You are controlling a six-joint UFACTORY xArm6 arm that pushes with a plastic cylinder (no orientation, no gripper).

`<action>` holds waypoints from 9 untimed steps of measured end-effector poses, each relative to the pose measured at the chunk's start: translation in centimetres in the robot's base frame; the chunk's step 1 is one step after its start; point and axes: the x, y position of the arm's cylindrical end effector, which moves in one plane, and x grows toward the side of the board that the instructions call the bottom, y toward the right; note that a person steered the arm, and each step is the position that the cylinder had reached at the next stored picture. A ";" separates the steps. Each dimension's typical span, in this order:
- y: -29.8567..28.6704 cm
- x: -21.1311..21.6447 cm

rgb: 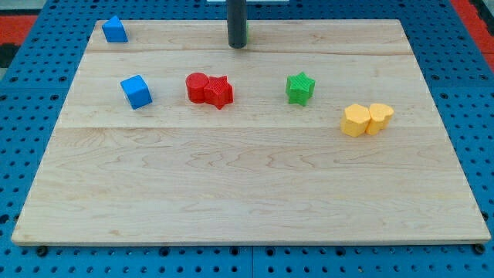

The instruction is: Move the arm to the right center

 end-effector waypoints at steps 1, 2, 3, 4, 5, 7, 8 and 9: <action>0.9 1.9; 0.9 2.5; 0.9 2.5; 0.9 2.5; 7.0 2.4; 16.6 7.1; 18.1 12.1; 25.2 11.8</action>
